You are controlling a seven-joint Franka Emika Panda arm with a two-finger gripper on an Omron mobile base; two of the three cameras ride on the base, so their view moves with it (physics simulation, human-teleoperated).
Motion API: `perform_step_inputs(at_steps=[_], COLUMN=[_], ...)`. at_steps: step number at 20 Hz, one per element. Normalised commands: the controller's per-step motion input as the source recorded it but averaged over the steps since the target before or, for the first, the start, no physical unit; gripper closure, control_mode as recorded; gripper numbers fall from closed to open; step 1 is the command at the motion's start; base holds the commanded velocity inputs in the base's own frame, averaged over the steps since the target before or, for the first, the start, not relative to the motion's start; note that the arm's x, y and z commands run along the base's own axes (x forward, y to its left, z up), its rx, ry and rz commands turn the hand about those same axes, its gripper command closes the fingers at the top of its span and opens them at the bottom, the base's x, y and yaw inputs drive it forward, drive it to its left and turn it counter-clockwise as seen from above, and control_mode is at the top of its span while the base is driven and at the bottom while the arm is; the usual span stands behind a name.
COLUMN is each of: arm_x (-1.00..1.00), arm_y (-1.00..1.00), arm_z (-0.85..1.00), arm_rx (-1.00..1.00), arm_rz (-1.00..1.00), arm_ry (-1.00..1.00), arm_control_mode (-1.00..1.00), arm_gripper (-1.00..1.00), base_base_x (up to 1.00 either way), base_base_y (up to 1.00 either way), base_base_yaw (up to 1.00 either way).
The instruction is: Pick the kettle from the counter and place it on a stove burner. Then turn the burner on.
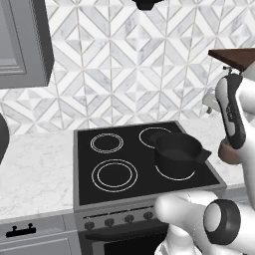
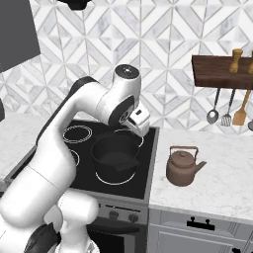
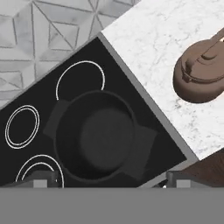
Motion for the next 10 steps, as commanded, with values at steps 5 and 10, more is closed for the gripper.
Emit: perform_step_inputs(at_steps=[5,10], arm_x=[-0.07,0.24], arm_y=[-1.0,-1.0], arm_z=[-0.07,-0.28], arm_rx=[0.21,0.15], arm_rz=[-0.42,-0.43], arm_ry=[0.0,0.06], arm_control_mode=[-1.0,-1.0], arm_gripper=[-1.0,-1.0], base_base_x=[0.0,0.0], base_base_y=[0.0,0.0], base_base_yaw=[0.0,0.0])
